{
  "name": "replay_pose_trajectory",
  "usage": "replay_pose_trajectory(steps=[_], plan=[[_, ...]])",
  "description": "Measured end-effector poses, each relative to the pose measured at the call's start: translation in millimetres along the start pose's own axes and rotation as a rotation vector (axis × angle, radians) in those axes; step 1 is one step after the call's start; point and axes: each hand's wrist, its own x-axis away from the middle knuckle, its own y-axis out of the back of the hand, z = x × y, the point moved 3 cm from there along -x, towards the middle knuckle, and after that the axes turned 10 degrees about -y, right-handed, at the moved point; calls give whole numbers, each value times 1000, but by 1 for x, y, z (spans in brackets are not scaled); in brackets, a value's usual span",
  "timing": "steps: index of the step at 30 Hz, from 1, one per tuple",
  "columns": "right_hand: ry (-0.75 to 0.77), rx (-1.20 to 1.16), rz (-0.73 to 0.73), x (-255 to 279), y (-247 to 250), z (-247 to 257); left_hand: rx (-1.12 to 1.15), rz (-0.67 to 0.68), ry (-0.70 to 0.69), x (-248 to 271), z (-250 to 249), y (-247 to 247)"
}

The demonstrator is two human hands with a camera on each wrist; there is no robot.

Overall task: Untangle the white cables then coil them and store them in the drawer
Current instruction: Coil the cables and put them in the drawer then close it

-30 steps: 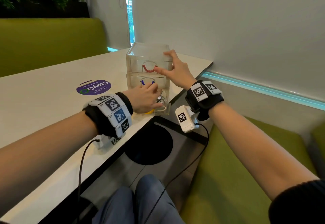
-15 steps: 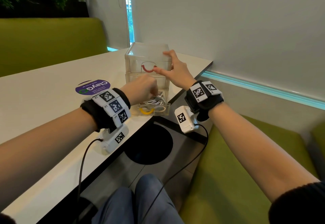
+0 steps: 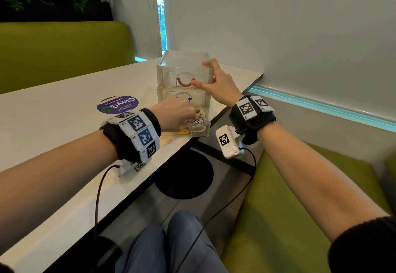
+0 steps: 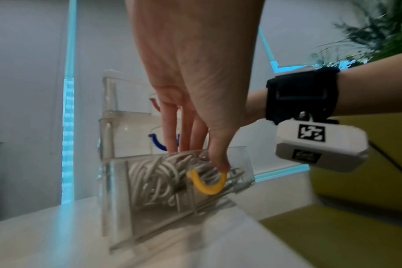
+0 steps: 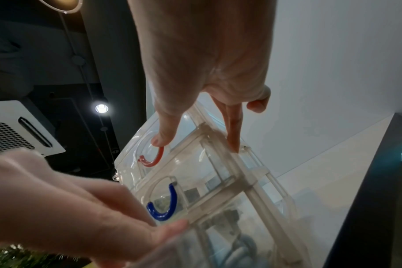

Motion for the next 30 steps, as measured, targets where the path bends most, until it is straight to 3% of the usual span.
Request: replay_pose_trajectory(steps=[7,12,14,16,18,20,22,24,30], plan=[[10,11,17,3,2,-1,197,-75,20,0,13,-11],[-32,-27,36,9,2,-4,335,-41,28,0,20,-8],[-73,-103,71,15,-1,-8,473,-123,120,8,28,-3],[-134,-197,88,27,-7,-17,576,-240,323,18,43,-1],[-168,-248,59,39,-14,-26,725,-166,566,27,54,-8],[-176,-293,24,47,-22,-35,1022,-21,729,30,57,-23],[-190,-310,-6,49,-28,-41,1244,-52,753,24,58,-32],[-164,-281,-31,47,-31,-42,1284,-112,724,16,57,-36],[-162,-164,16,27,-24,-44,1074,-398,874,0,46,-46]])
